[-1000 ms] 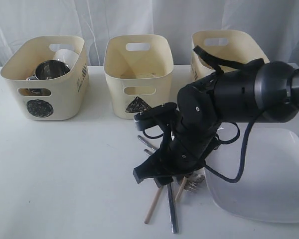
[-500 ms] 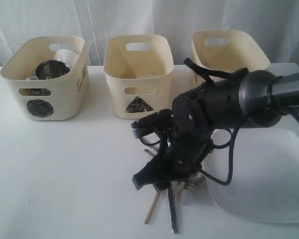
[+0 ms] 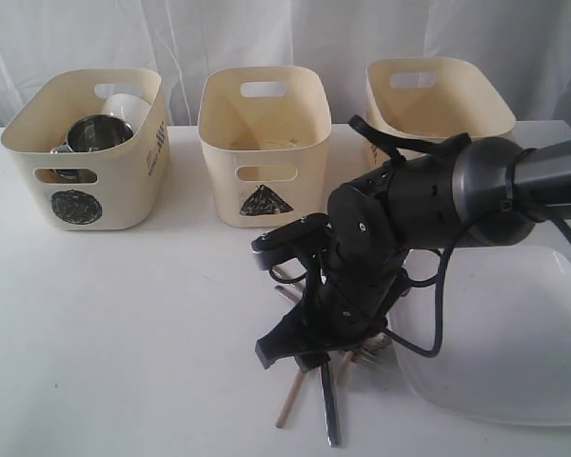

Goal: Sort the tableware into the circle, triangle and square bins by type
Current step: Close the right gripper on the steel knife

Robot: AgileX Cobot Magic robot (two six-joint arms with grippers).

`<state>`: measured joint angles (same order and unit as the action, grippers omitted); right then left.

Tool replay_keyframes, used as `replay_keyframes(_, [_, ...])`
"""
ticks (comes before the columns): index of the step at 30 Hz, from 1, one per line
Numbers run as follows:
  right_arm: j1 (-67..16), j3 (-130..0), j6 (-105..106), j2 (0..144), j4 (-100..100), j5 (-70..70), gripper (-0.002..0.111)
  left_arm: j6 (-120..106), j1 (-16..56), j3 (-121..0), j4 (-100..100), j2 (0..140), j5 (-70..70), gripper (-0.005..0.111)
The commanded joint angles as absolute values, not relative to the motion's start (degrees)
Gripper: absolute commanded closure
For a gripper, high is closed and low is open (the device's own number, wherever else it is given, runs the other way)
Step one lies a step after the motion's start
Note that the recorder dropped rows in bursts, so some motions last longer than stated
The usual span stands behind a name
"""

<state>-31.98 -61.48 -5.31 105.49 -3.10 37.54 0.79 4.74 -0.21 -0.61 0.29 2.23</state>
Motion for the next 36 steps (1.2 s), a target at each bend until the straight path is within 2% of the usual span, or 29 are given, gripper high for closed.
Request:
replay_keyframes(1, [-32.1,-60.1,-4.6,105.5,-2.8,37.7,0.058,1.2,4.8,0.0,-1.2,0.0,1.8,0.093])
replay_keyframes(24, [-33.1,-60.3,-2.5,103.8,-4.6,35.3,0.058,1.2,4.8,0.0,-1.2,0.0,1.7,0.093])
replay_keyframes(36, [-33.1,-60.1,-1.3,107.6,-4.4,36.2,0.058,1.2,4.8,0.0,-1.2,0.0,1.7,0.093])
